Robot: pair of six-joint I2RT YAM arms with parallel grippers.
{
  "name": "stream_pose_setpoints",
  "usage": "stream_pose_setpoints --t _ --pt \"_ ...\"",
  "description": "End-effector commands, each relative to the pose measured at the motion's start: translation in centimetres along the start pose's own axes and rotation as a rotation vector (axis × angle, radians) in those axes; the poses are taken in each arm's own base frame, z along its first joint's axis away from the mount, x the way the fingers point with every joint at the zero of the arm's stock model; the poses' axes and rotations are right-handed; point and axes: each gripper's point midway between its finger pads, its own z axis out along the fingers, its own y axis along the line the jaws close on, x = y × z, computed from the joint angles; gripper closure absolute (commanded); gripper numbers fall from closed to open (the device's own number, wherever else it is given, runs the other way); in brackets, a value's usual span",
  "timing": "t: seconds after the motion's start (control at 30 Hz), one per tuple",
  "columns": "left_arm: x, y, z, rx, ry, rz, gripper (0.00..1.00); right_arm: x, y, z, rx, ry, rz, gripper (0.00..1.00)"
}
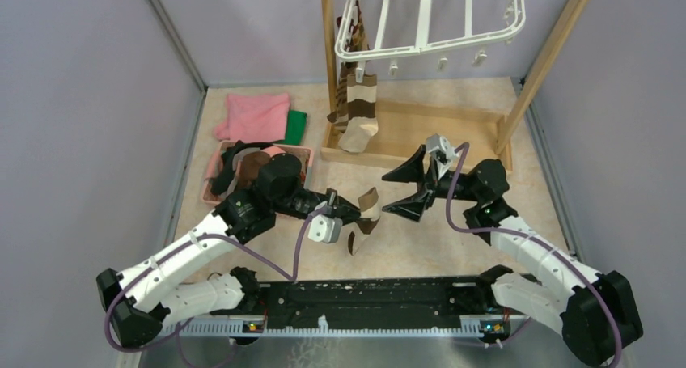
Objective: Clip the socks to the hanger
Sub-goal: Clamp the sock onto the hanger.
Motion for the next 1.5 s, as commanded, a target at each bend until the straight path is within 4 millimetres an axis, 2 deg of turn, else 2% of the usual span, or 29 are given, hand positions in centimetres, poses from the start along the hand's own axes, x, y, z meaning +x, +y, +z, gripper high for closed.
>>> stream_pose_setpoints --t 0.0,0.27,0.4,0.77,0.97,1.3,1.37,1.43,1.47 --pt "-3.0 0.4 -0.4 0.014 -0.084 0.1 1.0 -2.2 2.1 0.9 -0.117 -0.068 0.011 0.14" --pt "-3.1 0.6 -0.4 0.009 -0.093 0.115 1.0 -2.3 4.4 2.3 -0.253 -0.085 0.07 0.17" --pt "-2.4 0.7 -0.4 -0.013 -0.072 0.108 1.0 -2.5 5.2 2.6 -0.278 -0.093 0.058 0.18" --pt "-1.0 1.1 -0.5 -0.072 -0.027 0.094 1.0 -3.7 5.5 2.2 -0.248 -0.124 -0.017 0.35" --pt "-0.8 1.3 -0.5 -0.082 -0.023 0.089 1.0 -4.3 5.4 2.2 -0.227 -0.145 -0.025 0.52" --pt "-0.6 1.9 -0.9 -0.143 -0.008 0.084 1.0 -4.5 5.1 2.1 -0.194 -0.157 -0.064 0.94" --pt "-0.5 2.2 -1.0 -0.173 -0.006 0.075 1.0 -4.6 5.1 1.9 -0.18 -0.159 -0.081 0.99" --pt "-0.4 2.6 -1.3 -0.22 -0.007 0.059 0.94 -4.6 4.9 1.9 -0.161 -0.158 -0.097 1.0" --pt "-0.7 3.0 -1.5 -0.25 -0.02 0.062 0.84 -4.6 4.8 1.9 -0.152 -0.155 -0.105 1.0"
